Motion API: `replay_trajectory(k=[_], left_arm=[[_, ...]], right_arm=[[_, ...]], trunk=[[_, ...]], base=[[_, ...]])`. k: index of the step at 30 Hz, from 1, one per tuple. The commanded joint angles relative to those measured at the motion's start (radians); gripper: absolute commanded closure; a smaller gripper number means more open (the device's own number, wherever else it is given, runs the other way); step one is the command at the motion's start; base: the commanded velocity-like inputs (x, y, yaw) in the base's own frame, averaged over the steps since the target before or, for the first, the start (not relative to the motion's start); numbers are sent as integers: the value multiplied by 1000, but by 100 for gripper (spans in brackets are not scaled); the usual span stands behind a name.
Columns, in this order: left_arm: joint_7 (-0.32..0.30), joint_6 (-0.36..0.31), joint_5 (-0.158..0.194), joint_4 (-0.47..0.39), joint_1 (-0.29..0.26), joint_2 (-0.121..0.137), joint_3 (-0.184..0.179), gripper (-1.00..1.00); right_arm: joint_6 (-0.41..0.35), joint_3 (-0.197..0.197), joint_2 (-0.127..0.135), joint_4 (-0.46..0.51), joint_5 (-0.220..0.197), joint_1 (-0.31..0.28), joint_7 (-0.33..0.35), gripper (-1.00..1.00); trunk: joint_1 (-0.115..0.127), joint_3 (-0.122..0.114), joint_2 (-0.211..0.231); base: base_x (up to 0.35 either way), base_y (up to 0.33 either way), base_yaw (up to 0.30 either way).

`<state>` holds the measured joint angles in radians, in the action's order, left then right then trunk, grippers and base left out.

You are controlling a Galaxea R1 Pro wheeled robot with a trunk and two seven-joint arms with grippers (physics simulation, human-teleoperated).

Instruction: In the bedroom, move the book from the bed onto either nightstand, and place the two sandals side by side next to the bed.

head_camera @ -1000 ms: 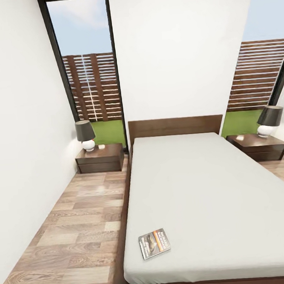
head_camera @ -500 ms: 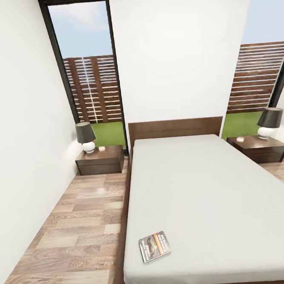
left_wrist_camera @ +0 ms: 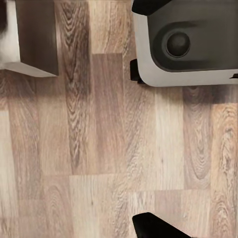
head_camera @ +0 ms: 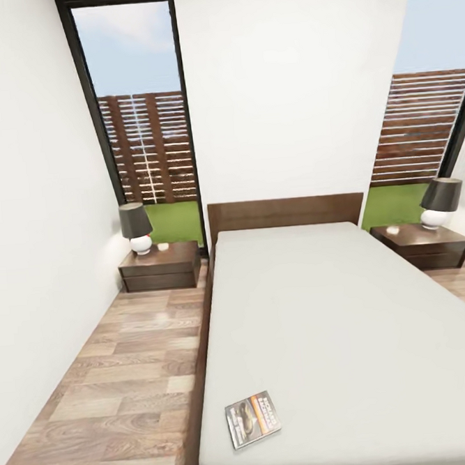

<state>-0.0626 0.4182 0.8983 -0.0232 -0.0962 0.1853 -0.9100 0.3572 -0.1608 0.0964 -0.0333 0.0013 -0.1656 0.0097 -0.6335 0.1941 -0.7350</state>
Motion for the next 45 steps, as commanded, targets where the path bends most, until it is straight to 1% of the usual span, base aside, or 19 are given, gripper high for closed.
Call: replay_trajectory(k=[1,14,36,43,45], left_arm=[[-7,2,11,0,0,0,-4,-100],[-6,2,10,0,0,0,-4,-100],[-6,2,13,1,0,3,-4,-100],[-4,-3,22,3,-4,15,7,-100],[4,-6,28,4,-8,33,10,-100]], right_arm=[[6,-5,0,-4,0,-2,1,-100],[6,-5,1,-4,0,-2,1,-100],[6,-5,3,-4,0,-2,1,-100],[6,-5,3,-4,0,-2,1,-100],[6,-5,3,-4,0,-2,1,-100]], trunk=[[-1,1,-1],[-1,-9,-1],[-1,-11,-1],[-1,-11,-1],[-1,-11,-1]], base=[[168,0,-102],[57,0,-116],[21,0,-13],[2,0,-1],[1,0,0]])
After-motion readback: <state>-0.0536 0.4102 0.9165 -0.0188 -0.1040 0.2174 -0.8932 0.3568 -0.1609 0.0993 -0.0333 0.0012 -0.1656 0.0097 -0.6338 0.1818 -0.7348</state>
